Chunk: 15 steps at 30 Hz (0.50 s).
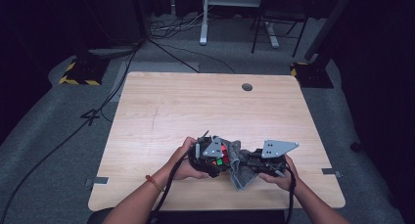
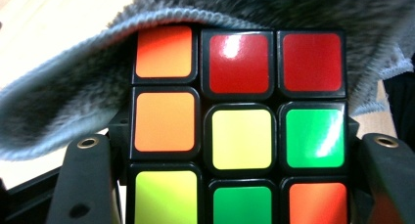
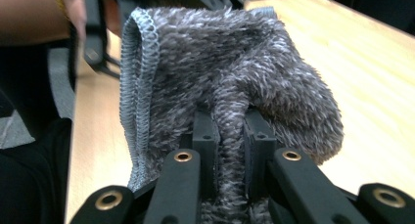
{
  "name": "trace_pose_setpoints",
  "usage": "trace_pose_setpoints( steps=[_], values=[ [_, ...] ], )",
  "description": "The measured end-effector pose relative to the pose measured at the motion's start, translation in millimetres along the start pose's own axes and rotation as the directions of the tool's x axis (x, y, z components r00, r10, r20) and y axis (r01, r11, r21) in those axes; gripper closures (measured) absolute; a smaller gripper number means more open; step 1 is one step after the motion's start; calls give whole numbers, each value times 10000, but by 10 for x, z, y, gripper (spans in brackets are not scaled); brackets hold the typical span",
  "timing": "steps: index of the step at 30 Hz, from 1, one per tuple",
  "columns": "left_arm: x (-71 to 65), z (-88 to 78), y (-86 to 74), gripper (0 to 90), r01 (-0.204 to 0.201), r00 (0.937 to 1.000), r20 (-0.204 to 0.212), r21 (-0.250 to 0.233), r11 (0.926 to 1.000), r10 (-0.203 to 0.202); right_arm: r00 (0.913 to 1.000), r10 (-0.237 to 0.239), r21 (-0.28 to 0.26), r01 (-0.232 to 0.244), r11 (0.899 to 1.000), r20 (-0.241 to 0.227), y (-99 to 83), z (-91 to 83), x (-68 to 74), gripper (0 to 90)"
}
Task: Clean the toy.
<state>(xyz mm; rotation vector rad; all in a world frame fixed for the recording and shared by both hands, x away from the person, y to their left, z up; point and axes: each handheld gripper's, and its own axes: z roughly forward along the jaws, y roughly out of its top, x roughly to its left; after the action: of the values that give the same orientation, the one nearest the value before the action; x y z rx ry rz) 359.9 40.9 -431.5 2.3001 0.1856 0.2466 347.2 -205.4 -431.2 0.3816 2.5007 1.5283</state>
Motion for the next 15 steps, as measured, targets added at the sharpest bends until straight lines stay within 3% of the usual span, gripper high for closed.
trace_pose_setpoints(
  steps=[4, 6, 15],
  values=[
    [-32, 64, -2, 334, -261, 9996, -32, 481, 9985, 263, 9997, -203, -198, 200, 9996, -167, 49, 13, 55, 801],
    [-34, 85, -3, 334, -287, 9996, -19, 571, 9980, 289, 9982, -598, -78, 598, 9982, -31, 86, 36, 112, 801],
    [-29, 134, 6, 334, -259, 9996, -45, 711, 9971, 263, 9983, -574, -389, 569, 9976, -120, 160, 65, 120, 799]
  ],
)
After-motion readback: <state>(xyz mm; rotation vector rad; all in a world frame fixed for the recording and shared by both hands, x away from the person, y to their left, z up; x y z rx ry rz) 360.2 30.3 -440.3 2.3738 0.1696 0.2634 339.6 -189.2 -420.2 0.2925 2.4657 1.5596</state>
